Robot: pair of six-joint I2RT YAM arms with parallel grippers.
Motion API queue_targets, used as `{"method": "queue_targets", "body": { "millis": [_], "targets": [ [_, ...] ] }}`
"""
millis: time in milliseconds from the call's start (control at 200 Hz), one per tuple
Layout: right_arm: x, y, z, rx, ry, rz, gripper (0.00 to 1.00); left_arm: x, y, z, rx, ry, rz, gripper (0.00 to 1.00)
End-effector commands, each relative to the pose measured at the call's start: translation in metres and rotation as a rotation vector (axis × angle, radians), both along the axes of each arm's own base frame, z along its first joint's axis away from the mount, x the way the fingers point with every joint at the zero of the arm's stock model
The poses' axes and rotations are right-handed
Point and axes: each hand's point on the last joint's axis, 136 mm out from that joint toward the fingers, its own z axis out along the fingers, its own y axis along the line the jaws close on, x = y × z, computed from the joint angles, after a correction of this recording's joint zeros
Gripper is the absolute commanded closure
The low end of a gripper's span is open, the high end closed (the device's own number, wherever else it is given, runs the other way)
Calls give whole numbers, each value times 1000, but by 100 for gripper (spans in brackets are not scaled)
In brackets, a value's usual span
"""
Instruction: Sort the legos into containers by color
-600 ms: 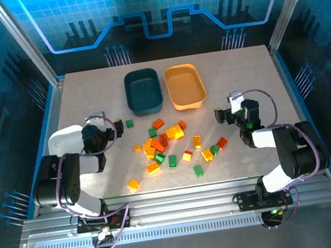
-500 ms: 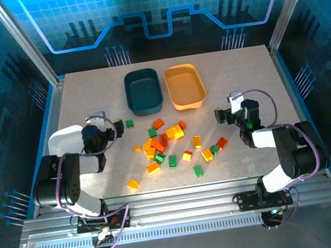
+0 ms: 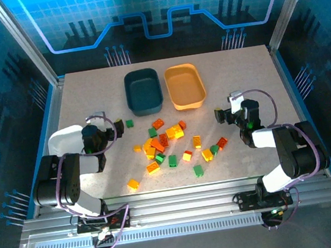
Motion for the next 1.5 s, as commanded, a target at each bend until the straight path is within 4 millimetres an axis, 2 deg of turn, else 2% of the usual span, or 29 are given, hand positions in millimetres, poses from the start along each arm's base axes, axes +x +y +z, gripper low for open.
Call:
{"method": "queue_targets", "body": {
  "millis": [0, 880, 945, 1036, 1146, 1226, 1301, 1361, 1421, 1471, 1496],
  "targets": [
    [6, -2, 10, 8, -29, 4, 0, 4, -3, 8, -6, -22, -23, 1],
    [6, -2, 10, 21, -26, 10, 0, 5, -3, 11, -1, -12, -18, 1],
    [8, -8, 16, 1, -16, -40, 0, 8, -8, 28, 3, 26, -48, 1],
    [16, -12, 41, -38, 67, -85, 0, 12, -7, 65, -8, 61, -30, 1],
    [17, -1, 91, -55, 92, -81, 0, 8, -9, 124, -59, 10, -23, 1],
    [7, 5, 148, -17, 123, -161, 0, 0, -3, 169, -154, -28, 49, 1],
    [-4, 18, 175, 89, 199, -131, 0, -8, 9, 203, -284, -48, 163, 1],
    [-3, 25, 176, 203, 213, -115, 0, -18, 15, 213, -368, -29, 229, 1],
    [0, 12, 149, 385, 273, -221, 0, -26, 21, 211, -391, -16, 277, 1],
    [4, 11, 129, 535, 363, -210, 0, -31, 35, 200, -424, -23, 363, 1],
    [6, 15, 124, 583, 390, -168, 4, -31, 39, 194, -428, -21, 376, 1]
  ]
}}
